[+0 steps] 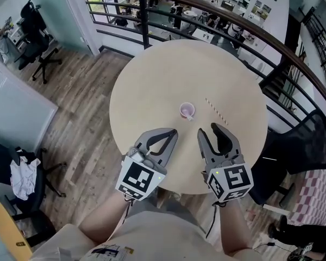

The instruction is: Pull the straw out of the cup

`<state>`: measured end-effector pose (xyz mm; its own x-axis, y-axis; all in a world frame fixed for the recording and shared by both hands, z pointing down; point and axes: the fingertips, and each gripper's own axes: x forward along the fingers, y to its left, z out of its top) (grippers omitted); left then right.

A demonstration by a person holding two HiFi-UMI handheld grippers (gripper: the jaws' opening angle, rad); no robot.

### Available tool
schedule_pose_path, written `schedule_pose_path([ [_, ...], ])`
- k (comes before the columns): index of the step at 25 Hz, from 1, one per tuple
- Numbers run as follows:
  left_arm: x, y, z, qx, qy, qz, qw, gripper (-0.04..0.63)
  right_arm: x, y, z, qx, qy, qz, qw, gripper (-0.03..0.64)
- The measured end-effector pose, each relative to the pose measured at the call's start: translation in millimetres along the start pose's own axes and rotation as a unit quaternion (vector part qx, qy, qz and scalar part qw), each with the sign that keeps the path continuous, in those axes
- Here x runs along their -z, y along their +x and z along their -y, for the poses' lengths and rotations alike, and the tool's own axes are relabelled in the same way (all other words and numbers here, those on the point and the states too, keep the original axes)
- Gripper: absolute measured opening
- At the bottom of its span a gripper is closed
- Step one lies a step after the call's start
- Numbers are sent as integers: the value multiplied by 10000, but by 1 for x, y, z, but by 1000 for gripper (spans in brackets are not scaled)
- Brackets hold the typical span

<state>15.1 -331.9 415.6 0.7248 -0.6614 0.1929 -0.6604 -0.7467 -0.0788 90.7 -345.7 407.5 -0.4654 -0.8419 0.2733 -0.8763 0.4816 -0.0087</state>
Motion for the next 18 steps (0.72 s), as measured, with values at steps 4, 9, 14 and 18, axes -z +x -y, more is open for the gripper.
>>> schedule_pose_path([
  [4, 11, 15, -7, 17, -88, -75, 9999, 12, 17, 21, 8, 19, -64, -249, 9997, 155],
  [9, 28, 32, -19, 28, -157, -180, 9997, 12, 46, 53, 17, 82, -185, -656, 9976, 155],
  [14, 50, 45, -30, 64, -232, -340, 9991, 12, 74, 81, 21, 56, -33, -974, 9952, 155],
  [18, 69, 57, -39, 103, -316, -509, 9981, 12, 98, 102, 28, 129, 13, -1259, 9920, 155],
])
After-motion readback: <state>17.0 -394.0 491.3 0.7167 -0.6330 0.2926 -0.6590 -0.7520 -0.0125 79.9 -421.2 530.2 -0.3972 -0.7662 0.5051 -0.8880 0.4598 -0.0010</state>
